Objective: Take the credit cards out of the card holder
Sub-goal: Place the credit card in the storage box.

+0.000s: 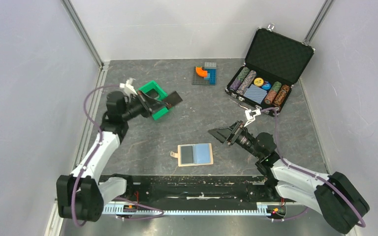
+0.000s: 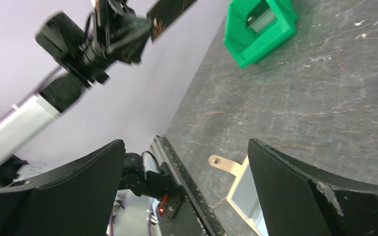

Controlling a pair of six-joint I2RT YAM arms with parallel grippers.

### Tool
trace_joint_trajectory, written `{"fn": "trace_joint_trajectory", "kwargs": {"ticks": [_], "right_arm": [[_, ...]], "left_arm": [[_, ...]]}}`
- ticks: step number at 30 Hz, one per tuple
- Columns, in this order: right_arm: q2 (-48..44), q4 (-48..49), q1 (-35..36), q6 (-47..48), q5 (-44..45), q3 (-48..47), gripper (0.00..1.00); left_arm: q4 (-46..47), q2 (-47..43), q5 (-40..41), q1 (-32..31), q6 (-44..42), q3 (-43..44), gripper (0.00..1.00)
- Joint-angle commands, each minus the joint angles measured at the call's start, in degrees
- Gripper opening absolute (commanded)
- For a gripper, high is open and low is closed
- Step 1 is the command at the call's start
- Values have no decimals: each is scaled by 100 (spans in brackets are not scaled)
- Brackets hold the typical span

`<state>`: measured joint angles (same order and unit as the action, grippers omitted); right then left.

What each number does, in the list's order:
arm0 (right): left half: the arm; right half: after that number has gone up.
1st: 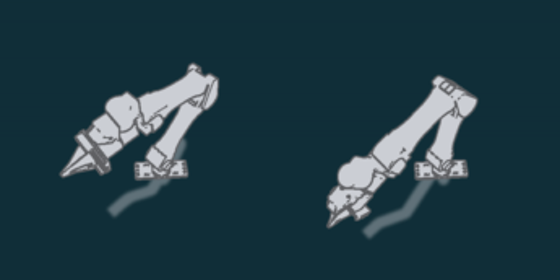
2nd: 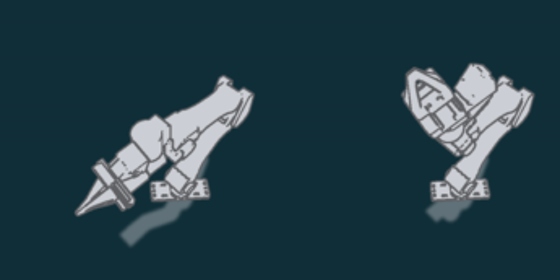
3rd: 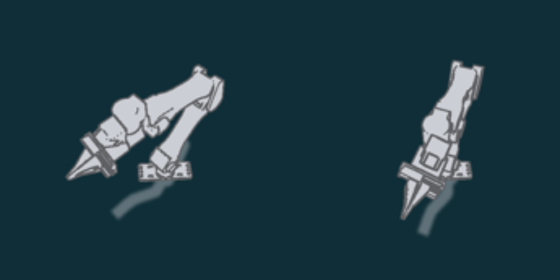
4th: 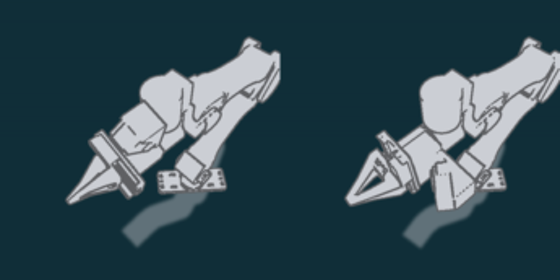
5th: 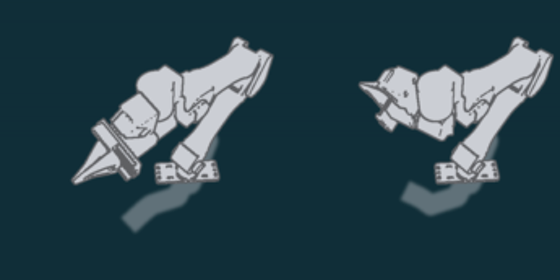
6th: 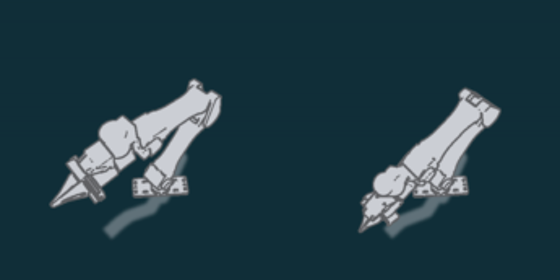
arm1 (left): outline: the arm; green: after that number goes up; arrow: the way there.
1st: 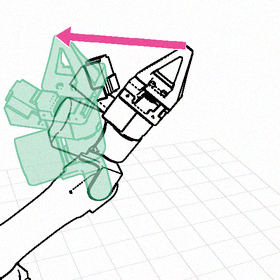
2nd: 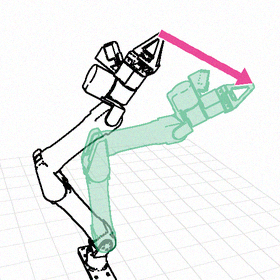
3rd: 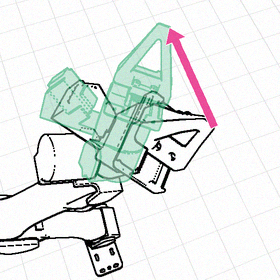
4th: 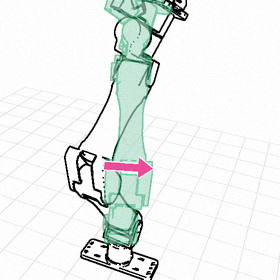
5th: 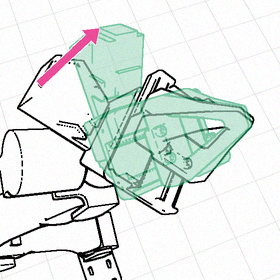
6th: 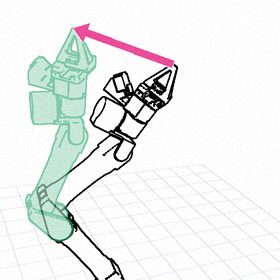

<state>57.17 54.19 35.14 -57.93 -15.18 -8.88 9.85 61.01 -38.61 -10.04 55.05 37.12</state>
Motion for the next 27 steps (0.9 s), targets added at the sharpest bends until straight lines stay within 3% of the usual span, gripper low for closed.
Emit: {"fn": "trace_joint_trajectory", "kwargs": {"ticks": [1,5,11,18,27], "right_arm": [[-462,-1009,-5,861,-32,-230,98],[-802,-1641,-17,1236,-29,-371,98],[-955,-1989,-18,1410,-106,-398,98],[-930,-2066,-44,1459,-185,-419,98],[-671,-2054,-114,1435,-304,-589,98]], "left_arm": [[-1843,617,-381,974,-1243,1094,2],[-2922,1547,-154,1569,-1959,2161,2],[-3959,2673,1013,1712,-2572,3547,2],[-4295,3759,1453,1729,-2541,4527,2],[-4290,4502,1472,1734,-2405,4885,2]]}}
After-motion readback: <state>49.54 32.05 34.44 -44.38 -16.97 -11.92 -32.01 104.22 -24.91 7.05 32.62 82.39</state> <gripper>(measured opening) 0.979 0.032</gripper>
